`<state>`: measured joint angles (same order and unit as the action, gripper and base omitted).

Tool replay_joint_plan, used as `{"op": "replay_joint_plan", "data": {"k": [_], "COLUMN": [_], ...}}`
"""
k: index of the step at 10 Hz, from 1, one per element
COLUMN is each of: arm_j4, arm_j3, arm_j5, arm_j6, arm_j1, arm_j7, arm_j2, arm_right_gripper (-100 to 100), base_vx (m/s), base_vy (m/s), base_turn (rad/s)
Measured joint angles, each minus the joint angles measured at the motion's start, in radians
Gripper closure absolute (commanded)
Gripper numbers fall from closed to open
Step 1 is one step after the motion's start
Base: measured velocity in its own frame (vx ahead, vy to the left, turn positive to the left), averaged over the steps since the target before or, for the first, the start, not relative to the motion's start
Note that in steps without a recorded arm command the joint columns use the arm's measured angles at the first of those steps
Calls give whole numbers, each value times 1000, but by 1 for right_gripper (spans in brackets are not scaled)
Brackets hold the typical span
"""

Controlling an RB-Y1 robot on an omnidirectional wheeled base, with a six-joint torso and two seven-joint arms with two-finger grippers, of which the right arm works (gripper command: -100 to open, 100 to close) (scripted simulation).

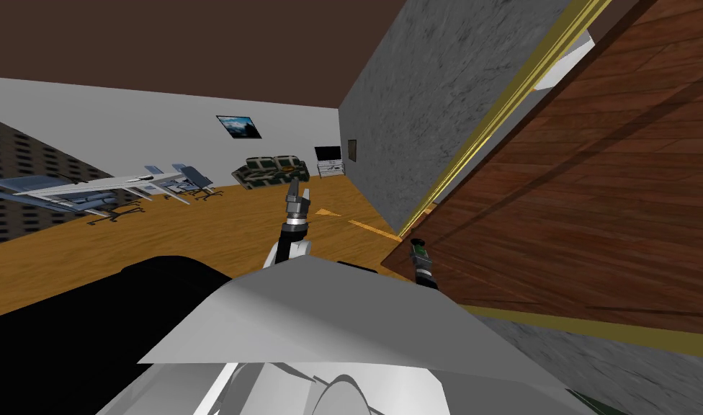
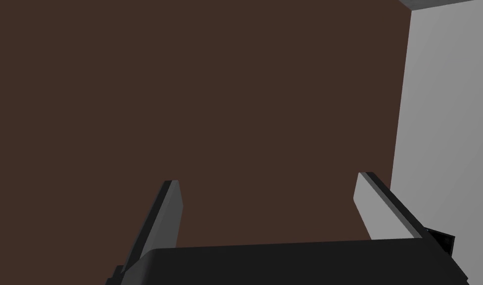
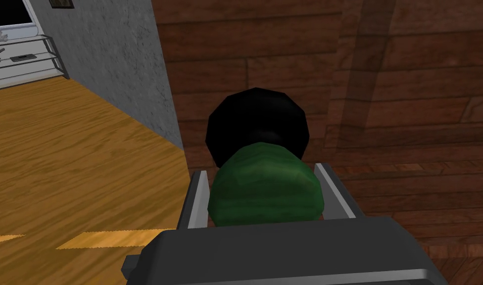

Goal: Pull the door open

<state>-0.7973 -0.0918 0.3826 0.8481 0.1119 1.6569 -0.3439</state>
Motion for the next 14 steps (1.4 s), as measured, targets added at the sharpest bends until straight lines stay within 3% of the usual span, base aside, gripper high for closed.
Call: {"op": "replay_joint_plan", "data": {"k": [1, 2, 9, 12, 14], "arm_j4": [1, 7, -35, -24, -9], "arm_j3": [-4, -16, -96, -126, -133], "arm_j5": [-2, -10, -63, -83, -88], "arm_j6": [-1, 17, 137, 196, 213], "arm_j1": [2, 12, 134, 167, 169], "arm_j7": [2, 16, 122, 165, 172], "arm_j2": [1, -11, -97, -128, -130], "arm_right_gripper": [100, 100, 100, 100, 100], "base_vx": [-74, -102, -96, -63, -25], "base_vy": [-5, -14, -7, -9, -4], "base_turn": [34, 29, 11, 5, 26]}}
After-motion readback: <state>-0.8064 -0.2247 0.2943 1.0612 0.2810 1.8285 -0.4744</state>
